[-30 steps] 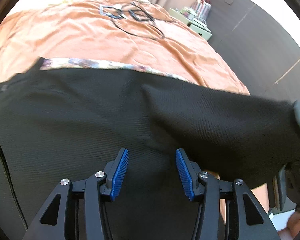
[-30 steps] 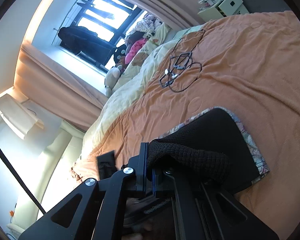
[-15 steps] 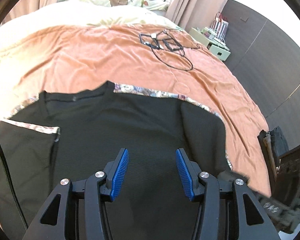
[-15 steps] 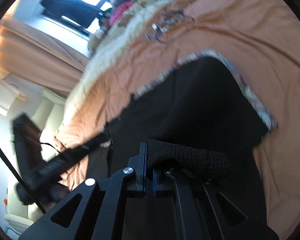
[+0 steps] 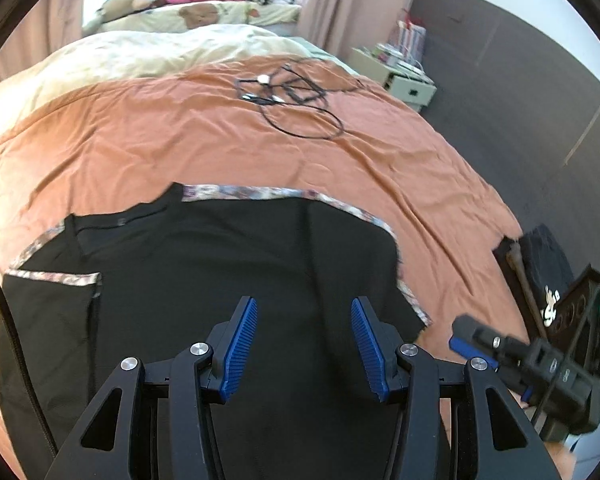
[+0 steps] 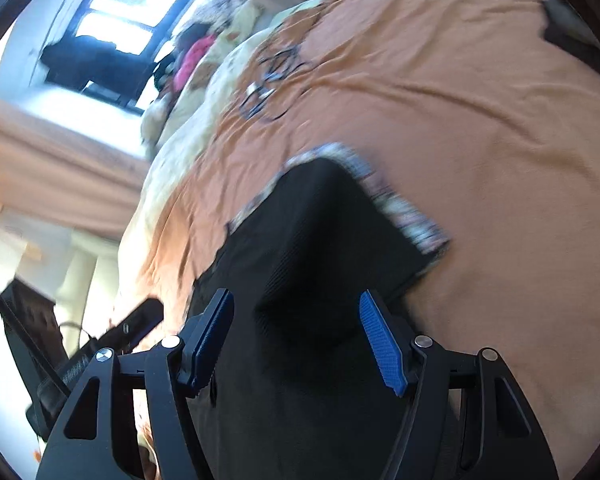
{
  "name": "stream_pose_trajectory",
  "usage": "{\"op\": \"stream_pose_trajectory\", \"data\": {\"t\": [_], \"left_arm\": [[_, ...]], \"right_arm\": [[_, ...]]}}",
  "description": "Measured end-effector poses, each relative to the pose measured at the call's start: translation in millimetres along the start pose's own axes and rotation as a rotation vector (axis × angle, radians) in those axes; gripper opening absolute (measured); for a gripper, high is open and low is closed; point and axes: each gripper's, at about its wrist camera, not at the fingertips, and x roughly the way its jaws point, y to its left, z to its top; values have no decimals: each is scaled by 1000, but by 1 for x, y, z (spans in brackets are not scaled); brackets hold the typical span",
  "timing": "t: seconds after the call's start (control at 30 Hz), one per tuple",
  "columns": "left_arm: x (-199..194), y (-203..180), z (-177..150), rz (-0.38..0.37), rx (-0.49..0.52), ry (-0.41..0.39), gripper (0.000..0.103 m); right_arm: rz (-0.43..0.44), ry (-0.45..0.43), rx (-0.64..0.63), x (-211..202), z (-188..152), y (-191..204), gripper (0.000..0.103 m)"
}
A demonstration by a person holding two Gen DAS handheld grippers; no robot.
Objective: Fold small clothes
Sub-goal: 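Grasp the patterned sleeve trim with the left gripper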
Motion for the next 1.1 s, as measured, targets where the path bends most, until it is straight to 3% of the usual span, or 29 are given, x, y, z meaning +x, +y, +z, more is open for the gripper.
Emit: {"op": "stream_pose_trajectory", "data": {"t": [0.17, 0.4, 0.67, 0.77, 0.87, 1.1], "left_arm": [[27, -30, 2, -26, 45, 30, 52], [69, -68, 2, -77, 90, 84, 52], [106, -105, -14, -135, 157, 151, 52], [123, -115, -22, -130, 183, 186, 52], [141, -125, -31, -121, 214, 229, 52], [162, -144, -43, -27, 286, 248, 52]], "right_arm": [[-5, -41, 39, -15, 6, -16, 63], [-17, -72, 97, -18, 12, -38, 52], [-47, -98, 112, -28, 21, -51, 52], [-60, -96, 115, -29, 19, -52, 52], [-50, -91, 132, -33, 22, -55, 43], [-39, -85, 119, -34, 26, -55, 33]]}}
